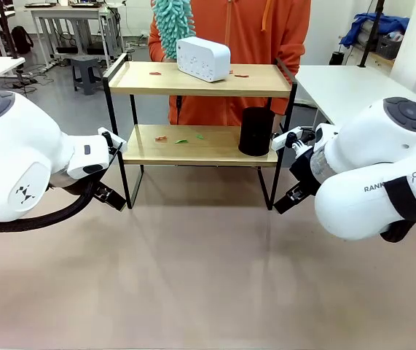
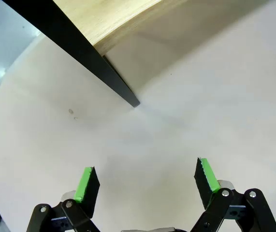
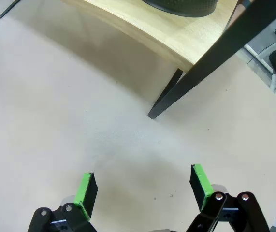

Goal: Clean the shelf.
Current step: Pick up the Duster from the human.

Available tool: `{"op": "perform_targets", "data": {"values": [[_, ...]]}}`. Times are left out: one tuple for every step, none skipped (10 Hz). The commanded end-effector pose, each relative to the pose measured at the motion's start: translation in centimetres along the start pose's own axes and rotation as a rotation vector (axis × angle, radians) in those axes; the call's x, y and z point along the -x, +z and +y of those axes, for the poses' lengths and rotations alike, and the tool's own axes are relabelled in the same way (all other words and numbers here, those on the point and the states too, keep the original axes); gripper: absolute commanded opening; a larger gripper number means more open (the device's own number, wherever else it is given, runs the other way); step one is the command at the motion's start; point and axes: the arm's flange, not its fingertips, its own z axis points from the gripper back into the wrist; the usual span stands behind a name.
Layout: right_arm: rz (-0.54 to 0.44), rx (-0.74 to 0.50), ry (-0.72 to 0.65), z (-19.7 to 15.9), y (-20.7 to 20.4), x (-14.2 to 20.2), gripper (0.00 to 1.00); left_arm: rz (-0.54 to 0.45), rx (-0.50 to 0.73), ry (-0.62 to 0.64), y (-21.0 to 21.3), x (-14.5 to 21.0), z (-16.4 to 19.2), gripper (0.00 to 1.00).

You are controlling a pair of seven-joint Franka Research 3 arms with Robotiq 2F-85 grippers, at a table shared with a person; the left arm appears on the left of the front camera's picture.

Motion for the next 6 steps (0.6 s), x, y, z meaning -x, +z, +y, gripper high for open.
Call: {"op": "perform_targets", "data": {"values": [[0.000, 0.000, -0.001, 0.0, 0.0, 0.0, 1.00, 0.000, 0.000, -0.001, 0.0, 0.0, 0.0, 1.00], [0.000, 0.000, 0.000, 0.0, 0.0, 0.0, 1.00, 0.000, 0.000, 0.000, 0.0, 0.0, 0.0, 1.00], [0.057, -0.121, -0.205, -2.5, 5.5, 0.7, 1.00, -0.033, 0.266, -0.045, 4.8, 0.8, 1.6, 1.00], [0.056, -0.104, -0.430, -6.5, 10.7, 3.0, 1.00, -0.059, 0.415, -0.028, 9.4, 2.8, 4.6, 1.00], [0.011, -0.307, -0.658, -11.6, 15.7, 6.8, 1.00, -0.122, 0.485, 0.096, 12.2, 4.9, 7.8, 1.00], [-0.030, -0.378, -0.770, -14.3, 17.3, 9.2, 1.00, -0.211, 0.565, 0.257, 14.0, 7.8, 11.7, 1.00]]}}
